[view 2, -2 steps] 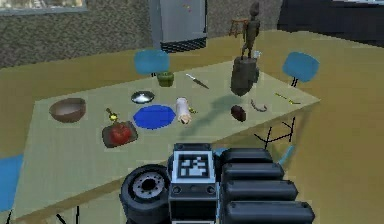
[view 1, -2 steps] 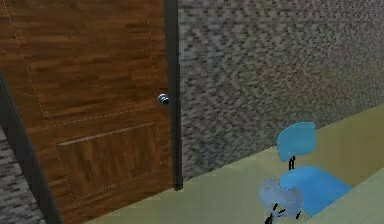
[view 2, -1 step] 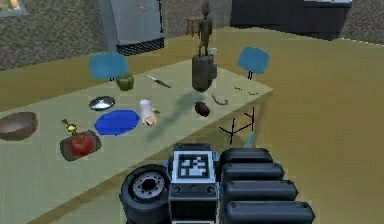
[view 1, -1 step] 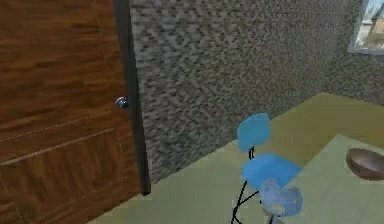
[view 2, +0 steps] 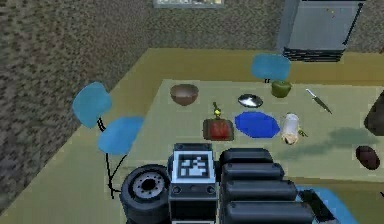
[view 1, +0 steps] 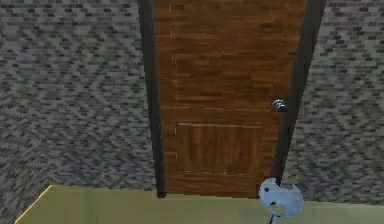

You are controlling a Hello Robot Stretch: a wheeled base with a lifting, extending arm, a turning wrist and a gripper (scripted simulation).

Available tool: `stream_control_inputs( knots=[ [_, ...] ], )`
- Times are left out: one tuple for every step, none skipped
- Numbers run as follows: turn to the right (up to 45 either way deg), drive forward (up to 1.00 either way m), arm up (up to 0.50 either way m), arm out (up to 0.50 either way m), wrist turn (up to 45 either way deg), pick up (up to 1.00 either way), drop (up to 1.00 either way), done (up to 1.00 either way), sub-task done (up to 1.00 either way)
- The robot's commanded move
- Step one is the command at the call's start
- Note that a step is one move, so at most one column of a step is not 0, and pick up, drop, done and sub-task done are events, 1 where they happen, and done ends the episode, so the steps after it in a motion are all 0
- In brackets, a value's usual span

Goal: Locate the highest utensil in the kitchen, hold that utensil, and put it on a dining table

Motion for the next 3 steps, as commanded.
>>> stream_control_inputs(
  knots=[
    [-9.0, 0.00, 0.00, 0.00, 0.0, 0.00, 0.00, 0.00, 0.00],
    [45.0, 0.00, 0.00, 0.00, 0.0, 0.00, 0.00, 0.00, 0.00],
    [42.0, 0.00, 0.00, 0.00, 0.0, 0.00, 0.00, 0.00, 0.00]
  ],
)
